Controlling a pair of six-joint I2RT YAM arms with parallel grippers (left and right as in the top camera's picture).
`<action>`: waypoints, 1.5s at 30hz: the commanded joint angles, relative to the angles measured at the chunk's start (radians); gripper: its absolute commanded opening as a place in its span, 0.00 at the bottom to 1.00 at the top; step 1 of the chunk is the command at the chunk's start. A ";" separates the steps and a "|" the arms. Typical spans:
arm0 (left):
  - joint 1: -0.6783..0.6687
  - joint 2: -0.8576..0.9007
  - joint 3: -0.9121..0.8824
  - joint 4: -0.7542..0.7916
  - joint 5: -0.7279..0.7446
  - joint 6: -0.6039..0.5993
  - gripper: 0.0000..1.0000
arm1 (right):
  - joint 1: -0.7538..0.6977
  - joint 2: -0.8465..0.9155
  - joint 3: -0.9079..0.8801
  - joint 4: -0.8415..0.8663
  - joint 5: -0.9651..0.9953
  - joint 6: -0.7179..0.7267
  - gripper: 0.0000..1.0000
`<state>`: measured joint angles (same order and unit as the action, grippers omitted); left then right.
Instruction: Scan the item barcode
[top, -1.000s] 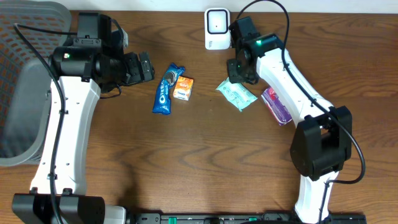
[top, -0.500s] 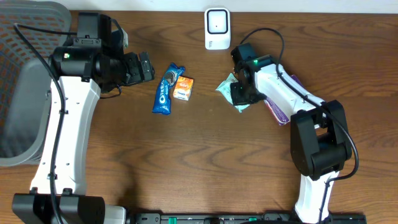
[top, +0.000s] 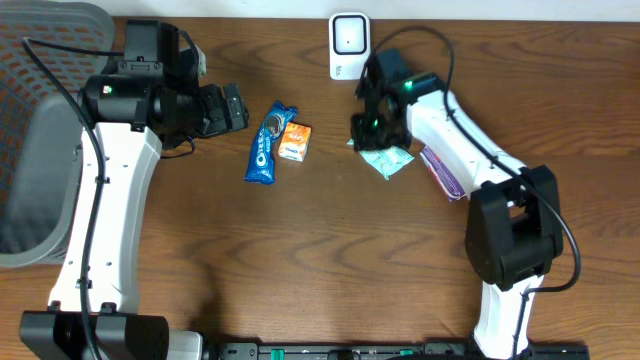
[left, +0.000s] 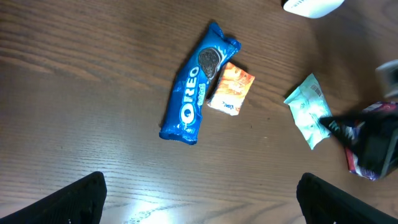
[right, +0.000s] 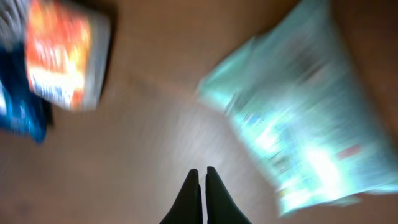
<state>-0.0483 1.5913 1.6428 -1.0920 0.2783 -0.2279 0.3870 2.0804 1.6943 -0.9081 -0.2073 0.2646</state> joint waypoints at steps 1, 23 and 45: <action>0.004 0.004 -0.003 0.000 -0.010 0.010 0.98 | -0.027 0.003 0.030 0.019 0.238 -0.067 0.02; 0.004 0.004 -0.003 0.000 -0.010 0.010 0.98 | -0.026 0.033 -0.186 0.055 -0.070 -0.064 0.01; 0.004 0.004 -0.003 0.000 -0.010 0.010 0.98 | 0.019 0.003 -0.024 -0.064 0.056 -0.323 0.64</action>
<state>-0.0483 1.5913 1.6428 -1.0920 0.2779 -0.2279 0.4026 2.1014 1.6886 -0.9768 -0.2840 0.0360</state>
